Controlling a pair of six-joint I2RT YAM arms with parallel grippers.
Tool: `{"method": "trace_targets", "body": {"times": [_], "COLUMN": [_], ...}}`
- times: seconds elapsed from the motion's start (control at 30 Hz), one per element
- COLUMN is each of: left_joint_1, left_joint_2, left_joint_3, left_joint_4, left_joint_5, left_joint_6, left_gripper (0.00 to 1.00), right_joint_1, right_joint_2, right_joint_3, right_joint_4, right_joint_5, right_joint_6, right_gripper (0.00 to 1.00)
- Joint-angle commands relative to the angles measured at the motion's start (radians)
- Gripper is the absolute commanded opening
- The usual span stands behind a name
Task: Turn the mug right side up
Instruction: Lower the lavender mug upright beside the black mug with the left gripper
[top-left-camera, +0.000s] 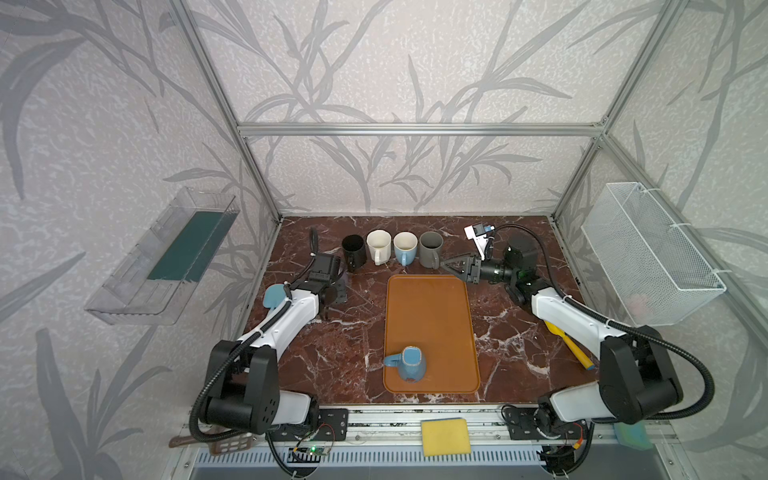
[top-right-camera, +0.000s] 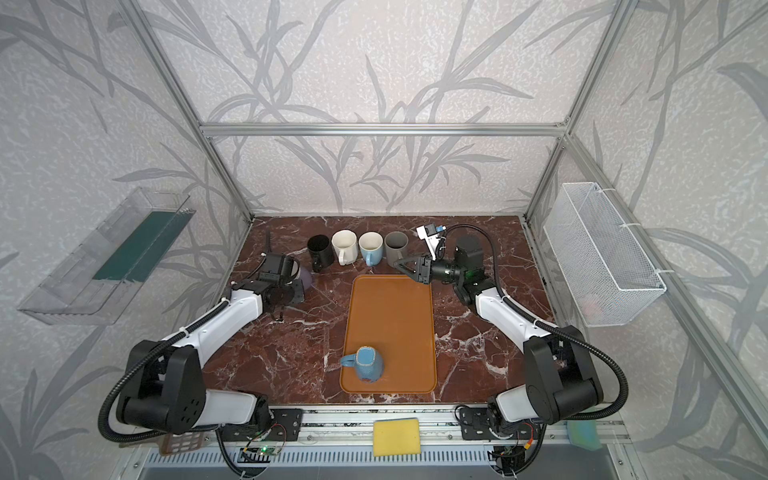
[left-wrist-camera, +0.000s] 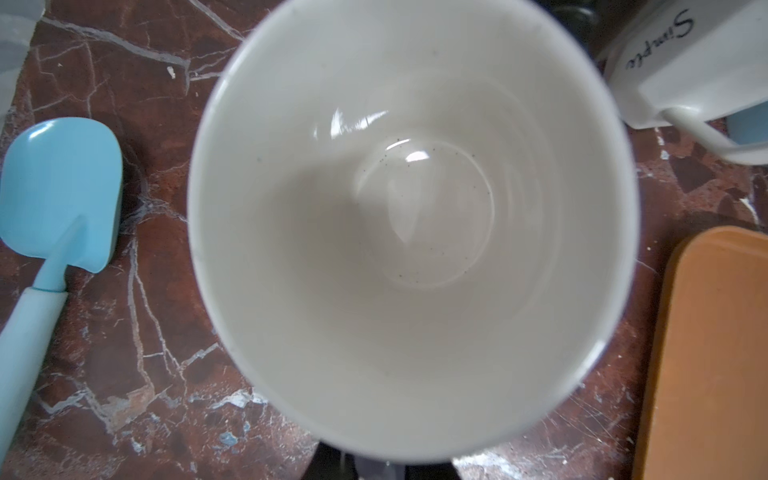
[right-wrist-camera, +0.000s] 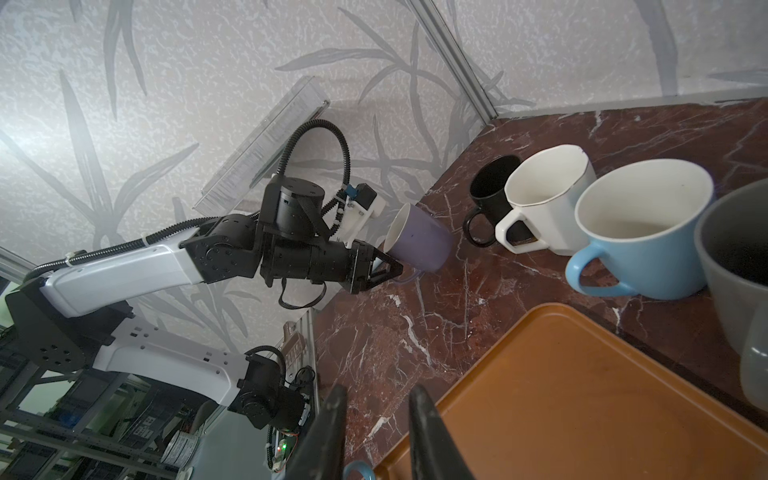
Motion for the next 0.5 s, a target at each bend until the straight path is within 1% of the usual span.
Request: {"method": "trace_targets", "body": {"times": [0.0,0.23,0.4,0.47], "left_joint_1": [0.014,0.036,0.058,0.064], "left_joint_2": [0.021,0.086,0.166,0.205], "left_joint_3": [0.056,0.105,0.180,0.219], "left_joint_4": [0.036,0.082,0.083,0.067], "left_joint_5": [-0.071,-0.088,-0.063,-0.072], "left_joint_6": [0.033,0.108,0.174,0.202], "left_gripper": [0.00,0.00,0.00,0.00], "right_joint_1": [-0.008,-0.011,-0.012,-0.015], "right_joint_2": [-0.036,-0.043,-0.060,-0.066], "right_joint_3": [-0.009,0.000,-0.003,-0.002], "right_joint_4": [-0.009,-0.044,-0.074,-0.086], "right_joint_5": [-0.017,-0.019,-0.009,-0.010], "right_joint_6": [-0.017,-0.032,-0.048,-0.049], "right_gripper": [0.28,0.28,0.28,0.28]}}
